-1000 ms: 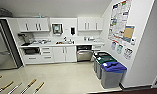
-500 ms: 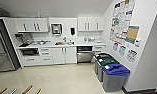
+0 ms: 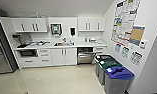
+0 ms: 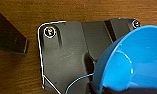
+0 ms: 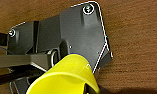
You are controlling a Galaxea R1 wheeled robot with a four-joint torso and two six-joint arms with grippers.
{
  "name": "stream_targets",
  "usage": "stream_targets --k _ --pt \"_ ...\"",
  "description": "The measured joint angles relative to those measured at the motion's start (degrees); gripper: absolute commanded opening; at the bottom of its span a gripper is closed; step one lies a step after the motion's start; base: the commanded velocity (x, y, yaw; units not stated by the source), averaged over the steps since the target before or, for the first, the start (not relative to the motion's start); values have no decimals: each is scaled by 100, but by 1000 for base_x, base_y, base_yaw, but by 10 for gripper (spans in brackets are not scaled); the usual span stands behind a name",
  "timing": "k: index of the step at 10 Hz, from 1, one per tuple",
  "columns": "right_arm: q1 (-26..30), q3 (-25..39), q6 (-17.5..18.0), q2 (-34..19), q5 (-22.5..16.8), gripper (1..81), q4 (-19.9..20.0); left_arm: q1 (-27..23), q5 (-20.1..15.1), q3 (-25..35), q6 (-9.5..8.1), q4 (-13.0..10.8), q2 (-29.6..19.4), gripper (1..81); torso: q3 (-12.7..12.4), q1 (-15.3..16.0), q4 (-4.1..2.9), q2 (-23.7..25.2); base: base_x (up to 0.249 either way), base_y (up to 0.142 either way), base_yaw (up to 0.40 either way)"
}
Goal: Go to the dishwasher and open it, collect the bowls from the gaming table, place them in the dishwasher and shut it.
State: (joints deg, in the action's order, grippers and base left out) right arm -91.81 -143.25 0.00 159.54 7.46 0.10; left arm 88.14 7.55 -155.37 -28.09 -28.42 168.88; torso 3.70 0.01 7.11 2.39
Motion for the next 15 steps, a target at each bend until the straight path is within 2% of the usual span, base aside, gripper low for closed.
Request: stream_targets --k 15 --pt "-6 12 0 0 4 10 0 0 0 29 -16 -2 12 10 0 5 0 0 202 0 0"
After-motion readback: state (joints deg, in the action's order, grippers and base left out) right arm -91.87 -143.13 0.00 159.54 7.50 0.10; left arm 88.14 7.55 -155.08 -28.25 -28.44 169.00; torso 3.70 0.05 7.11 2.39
